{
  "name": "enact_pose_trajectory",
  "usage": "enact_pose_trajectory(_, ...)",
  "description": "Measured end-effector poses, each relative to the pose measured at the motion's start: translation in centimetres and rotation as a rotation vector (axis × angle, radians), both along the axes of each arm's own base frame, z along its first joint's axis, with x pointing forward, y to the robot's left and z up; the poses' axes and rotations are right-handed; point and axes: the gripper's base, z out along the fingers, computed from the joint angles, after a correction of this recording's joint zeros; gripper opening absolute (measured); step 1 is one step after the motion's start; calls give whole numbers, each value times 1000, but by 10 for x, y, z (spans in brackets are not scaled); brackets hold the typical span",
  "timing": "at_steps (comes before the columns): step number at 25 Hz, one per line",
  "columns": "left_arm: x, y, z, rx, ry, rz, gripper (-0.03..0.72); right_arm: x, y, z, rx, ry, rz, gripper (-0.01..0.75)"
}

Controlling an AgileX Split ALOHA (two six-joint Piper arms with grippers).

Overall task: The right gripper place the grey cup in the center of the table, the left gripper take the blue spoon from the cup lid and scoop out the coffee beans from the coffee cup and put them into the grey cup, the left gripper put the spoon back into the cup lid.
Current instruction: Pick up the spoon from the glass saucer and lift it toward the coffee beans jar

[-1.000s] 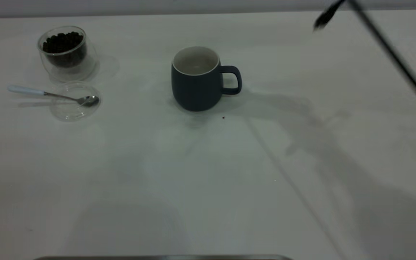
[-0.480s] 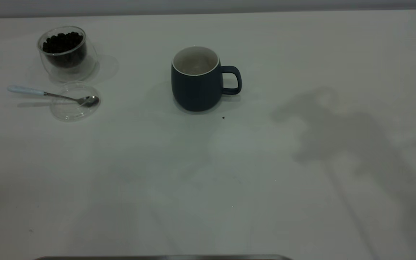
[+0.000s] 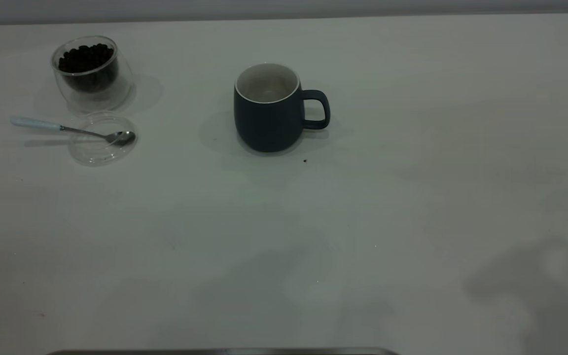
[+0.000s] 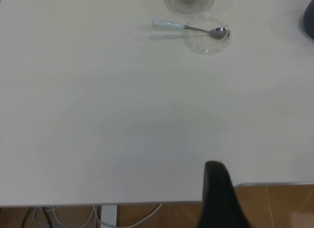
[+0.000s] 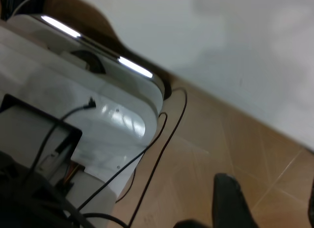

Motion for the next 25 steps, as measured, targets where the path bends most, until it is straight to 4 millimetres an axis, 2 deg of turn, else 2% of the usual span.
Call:
enact_pose_trajectory(4, 0, 0, 0, 0, 0, 0, 532, -41, -14, -5, 21, -60, -21, 358)
enact_pose_trajectory(8, 0, 0, 0, 0, 0, 0, 532, -74, -24, -5, 58, -164, -27, 358)
enact_pose_trajectory(18, 0, 0, 0, 1, 0, -1, 532, -130, -47, 21, 177, -587, -104, 358)
enact_pose_trajectory(25, 0, 0, 0, 1, 0, -1, 532, -165, -55, 26, 227, -820, -144, 358)
